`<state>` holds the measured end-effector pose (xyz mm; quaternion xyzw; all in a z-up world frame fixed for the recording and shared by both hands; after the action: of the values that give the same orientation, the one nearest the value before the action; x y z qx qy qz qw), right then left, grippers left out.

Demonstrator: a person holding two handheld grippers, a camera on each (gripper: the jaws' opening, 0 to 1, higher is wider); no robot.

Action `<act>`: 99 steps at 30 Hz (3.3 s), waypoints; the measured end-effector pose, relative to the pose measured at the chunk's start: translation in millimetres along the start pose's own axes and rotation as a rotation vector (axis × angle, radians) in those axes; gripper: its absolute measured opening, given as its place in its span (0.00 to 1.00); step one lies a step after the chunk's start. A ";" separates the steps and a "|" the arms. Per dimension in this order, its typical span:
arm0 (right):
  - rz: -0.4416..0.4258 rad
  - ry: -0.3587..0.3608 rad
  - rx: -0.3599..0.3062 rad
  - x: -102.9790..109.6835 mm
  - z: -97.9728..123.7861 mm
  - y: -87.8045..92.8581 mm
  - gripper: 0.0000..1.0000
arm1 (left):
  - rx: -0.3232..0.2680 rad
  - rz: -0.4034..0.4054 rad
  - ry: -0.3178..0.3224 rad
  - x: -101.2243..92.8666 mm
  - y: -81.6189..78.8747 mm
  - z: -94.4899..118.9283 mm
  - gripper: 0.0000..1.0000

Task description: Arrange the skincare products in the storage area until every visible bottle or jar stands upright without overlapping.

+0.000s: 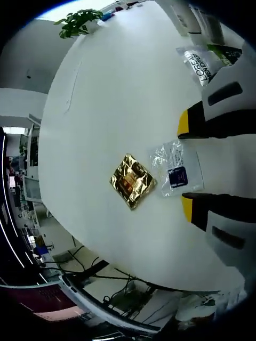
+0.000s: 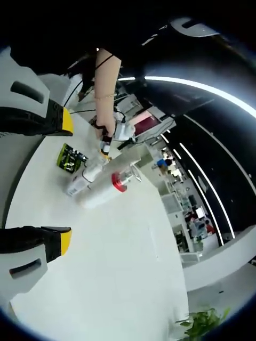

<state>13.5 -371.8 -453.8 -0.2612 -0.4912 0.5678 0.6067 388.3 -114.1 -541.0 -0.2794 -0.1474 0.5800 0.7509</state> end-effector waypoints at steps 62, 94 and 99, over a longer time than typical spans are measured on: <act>0.077 -0.038 -0.006 7.5 1.5 -1.0 0.69 | -0.031 -0.028 0.164 10.3 56.4 84.1 0.35; 0.095 -0.035 -0.011 8.5 2.4 -0.7 0.67 | 0.108 -0.053 0.154 10.4 99.3 92.4 0.36; 0.094 -0.034 -0.012 5.0 2.9 0.5 0.67 | 0.141 -0.069 0.151 9.6 108.0 90.4 0.36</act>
<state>10.1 -367.8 -451.6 -0.2778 -0.4920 0.5970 0.5695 256.6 -63.9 -533.4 -0.2638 -0.0588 0.5399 0.7972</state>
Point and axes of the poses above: the point that each gripper's makers call its tool centre point, and the gripper's own axes: z roughly backward along the fingers, x roughly to its left, y roughly out of its underside, the point moved 9 cm from there along z, roughly backward along the fingers, and after that the axes turned 13 degrees about z, right-handed, at the moved point
